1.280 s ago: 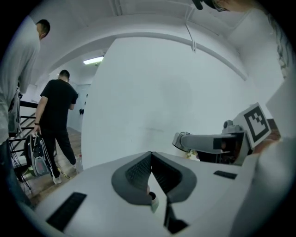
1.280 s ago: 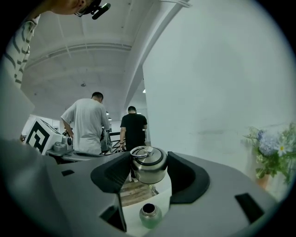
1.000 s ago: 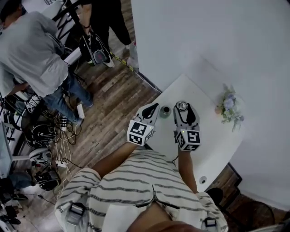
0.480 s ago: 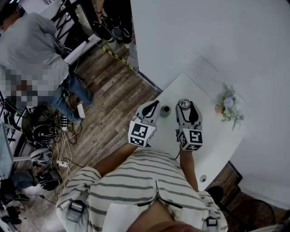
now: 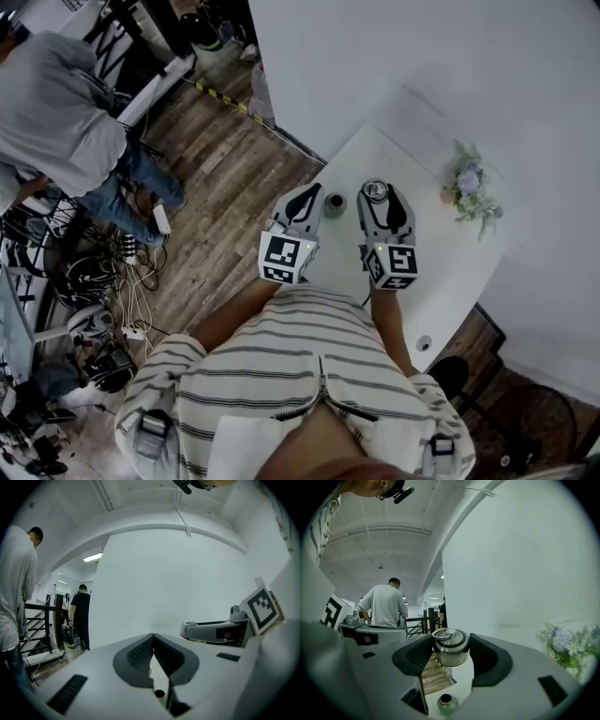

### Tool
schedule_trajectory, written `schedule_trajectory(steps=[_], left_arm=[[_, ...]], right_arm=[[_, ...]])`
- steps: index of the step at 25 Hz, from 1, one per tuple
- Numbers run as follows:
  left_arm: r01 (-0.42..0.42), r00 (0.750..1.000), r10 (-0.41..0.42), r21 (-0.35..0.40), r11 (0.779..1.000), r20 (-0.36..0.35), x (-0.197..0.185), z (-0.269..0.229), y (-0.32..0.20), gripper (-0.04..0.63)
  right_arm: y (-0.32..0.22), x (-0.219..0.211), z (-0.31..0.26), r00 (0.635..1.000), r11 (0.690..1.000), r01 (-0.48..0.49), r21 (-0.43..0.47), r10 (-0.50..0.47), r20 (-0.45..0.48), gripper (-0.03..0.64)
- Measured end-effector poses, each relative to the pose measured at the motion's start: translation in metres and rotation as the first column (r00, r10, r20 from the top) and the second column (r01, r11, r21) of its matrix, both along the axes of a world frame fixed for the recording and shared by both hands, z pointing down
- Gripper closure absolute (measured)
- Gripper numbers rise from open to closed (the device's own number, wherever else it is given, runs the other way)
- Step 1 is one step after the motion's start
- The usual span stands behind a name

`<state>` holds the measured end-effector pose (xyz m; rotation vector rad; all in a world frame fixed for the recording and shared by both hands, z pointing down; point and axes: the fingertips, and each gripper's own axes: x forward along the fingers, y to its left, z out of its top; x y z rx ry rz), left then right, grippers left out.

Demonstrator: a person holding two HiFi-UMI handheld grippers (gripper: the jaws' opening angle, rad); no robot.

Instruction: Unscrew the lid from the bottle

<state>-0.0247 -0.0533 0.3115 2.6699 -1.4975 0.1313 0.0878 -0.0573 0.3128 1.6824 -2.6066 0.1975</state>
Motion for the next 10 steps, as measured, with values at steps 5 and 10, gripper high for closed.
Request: schedule_trajectory(steps=[5,10], left_arm=[[-0.005,1.0,0.005,0.004,1.0,0.005,0.0006,-0.0014,0.0006,0.597],[-0.005,1.0,0.005,0.009,1.0,0.009,0.0029,0.0011,0.001,0.597]], right_arm=[[0.0023,0.0021,0.0002,1.0,1.0,-0.007,0.0,0.007,0.002,0.357],[0.0014,0.0019,0.0018,1.0,1.0,0.002,0.001,-0.002,-0.006,0.357]])
